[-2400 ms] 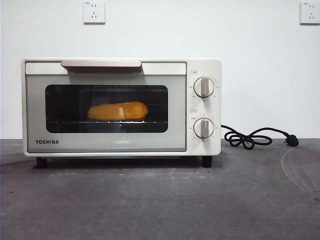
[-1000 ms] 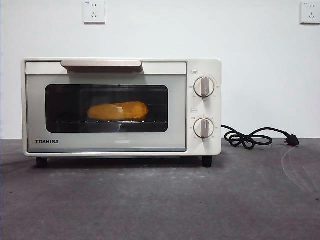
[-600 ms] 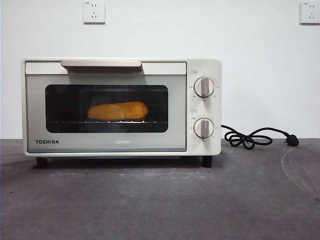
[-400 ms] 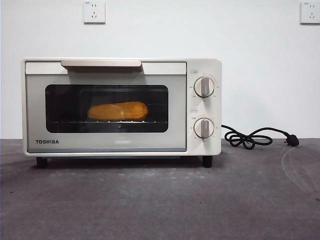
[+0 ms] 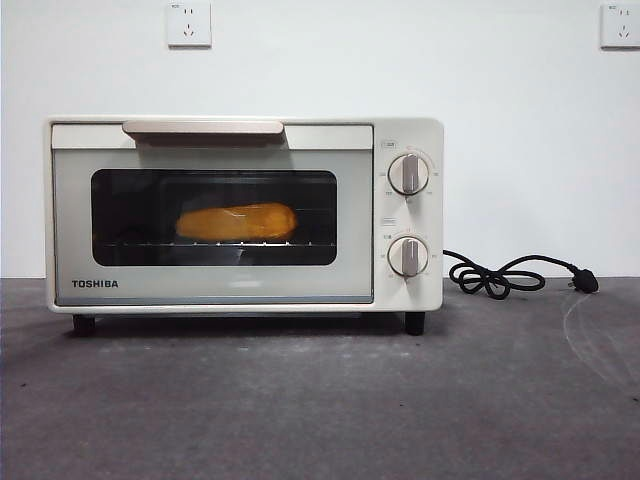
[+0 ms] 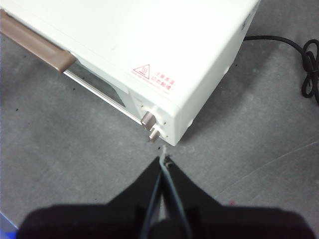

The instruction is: Take the corn from the table,put the corn in the oven

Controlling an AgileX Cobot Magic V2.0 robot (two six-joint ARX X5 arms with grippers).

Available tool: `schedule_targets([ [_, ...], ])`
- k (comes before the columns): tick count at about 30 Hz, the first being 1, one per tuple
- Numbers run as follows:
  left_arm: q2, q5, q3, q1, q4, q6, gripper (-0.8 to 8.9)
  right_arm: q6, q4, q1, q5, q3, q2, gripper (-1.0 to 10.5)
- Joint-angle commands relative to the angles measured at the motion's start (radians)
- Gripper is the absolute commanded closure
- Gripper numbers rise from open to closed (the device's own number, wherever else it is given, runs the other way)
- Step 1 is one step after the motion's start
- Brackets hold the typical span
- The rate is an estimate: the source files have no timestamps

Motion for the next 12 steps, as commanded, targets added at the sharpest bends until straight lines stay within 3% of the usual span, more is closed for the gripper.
schedule_targets([
  [1, -0.035, 0.000, -0.174, -0.003, 0.216, 0.019, 8.17, -0.003, 0.005, 0.000, 0.004, -0.011, 0.002, 9.5],
  [6, -0.052, -0.024, -0.393, -0.006, 0.442, 0.029, 8.17, -0.003, 0.005, 0.000, 0.005, -0.011, 0.002, 9.5],
  [12, -0.120, -0.130, -0.502, -0.045, 0.404, 0.061, 8.17, -0.003, 0.005, 0.000, 0.005, -0.011, 0.002, 9.5],
])
